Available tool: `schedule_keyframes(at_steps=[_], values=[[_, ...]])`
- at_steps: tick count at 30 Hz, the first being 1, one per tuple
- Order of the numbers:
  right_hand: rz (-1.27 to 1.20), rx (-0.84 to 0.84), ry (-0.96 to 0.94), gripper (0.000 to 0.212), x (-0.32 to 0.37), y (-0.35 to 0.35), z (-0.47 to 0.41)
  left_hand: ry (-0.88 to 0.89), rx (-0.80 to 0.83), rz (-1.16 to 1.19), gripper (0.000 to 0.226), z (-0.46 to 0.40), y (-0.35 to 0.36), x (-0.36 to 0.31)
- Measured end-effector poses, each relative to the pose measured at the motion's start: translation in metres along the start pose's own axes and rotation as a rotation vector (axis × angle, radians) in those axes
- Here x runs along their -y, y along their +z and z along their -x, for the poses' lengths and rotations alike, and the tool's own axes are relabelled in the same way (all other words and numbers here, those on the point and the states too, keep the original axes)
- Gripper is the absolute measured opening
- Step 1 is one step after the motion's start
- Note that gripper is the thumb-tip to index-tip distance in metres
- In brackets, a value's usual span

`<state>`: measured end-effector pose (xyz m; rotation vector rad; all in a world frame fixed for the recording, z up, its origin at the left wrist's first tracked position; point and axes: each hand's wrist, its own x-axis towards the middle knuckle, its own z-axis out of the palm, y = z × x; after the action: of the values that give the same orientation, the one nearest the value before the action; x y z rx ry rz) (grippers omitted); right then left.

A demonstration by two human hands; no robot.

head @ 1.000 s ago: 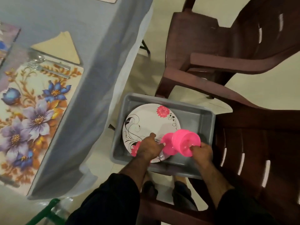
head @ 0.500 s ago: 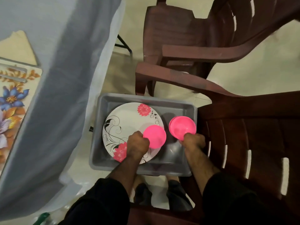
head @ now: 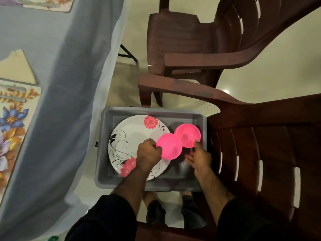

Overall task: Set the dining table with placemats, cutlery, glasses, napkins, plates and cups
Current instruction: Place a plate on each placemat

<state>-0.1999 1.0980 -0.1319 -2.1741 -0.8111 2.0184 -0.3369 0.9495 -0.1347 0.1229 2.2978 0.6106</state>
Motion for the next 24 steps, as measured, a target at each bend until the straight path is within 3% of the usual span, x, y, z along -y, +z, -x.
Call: schedule_keyframes(at_steps=[3,7,9,12,16,21,24], values=[[0.157,0.024,-0.043,0.042,-0.008,-0.017,0.010,0.034,-0.007,0.046,0.027,0.016,0.005,-0.024],[0.151,0.054,-0.172,0.039,-0.005,-0.024,0.013,0.090,0.043,0.069,0.027,0.010,0.020,-0.054],[0.113,0.053,-0.210,0.037,0.003,-0.021,0.007,0.067,0.078,0.108,0.008,0.009,0.023,-0.075],[0.137,-0.011,-0.217,0.033,0.012,-0.022,-0.009,-0.012,0.107,0.179,0.013,0.005,0.028,-0.082],[0.273,-0.011,-0.136,0.021,0.005,-0.029,-0.015,-0.042,0.072,-0.004,0.043,0.012,0.019,-0.036],[0.487,0.190,-0.074,0.020,-0.028,0.000,0.013,-0.257,-0.021,-0.155,0.034,0.041,-0.043,0.036],[0.626,0.222,-0.125,0.021,-0.045,0.032,0.009,-0.392,-0.156,-0.139,0.045,0.043,-0.075,0.079]])
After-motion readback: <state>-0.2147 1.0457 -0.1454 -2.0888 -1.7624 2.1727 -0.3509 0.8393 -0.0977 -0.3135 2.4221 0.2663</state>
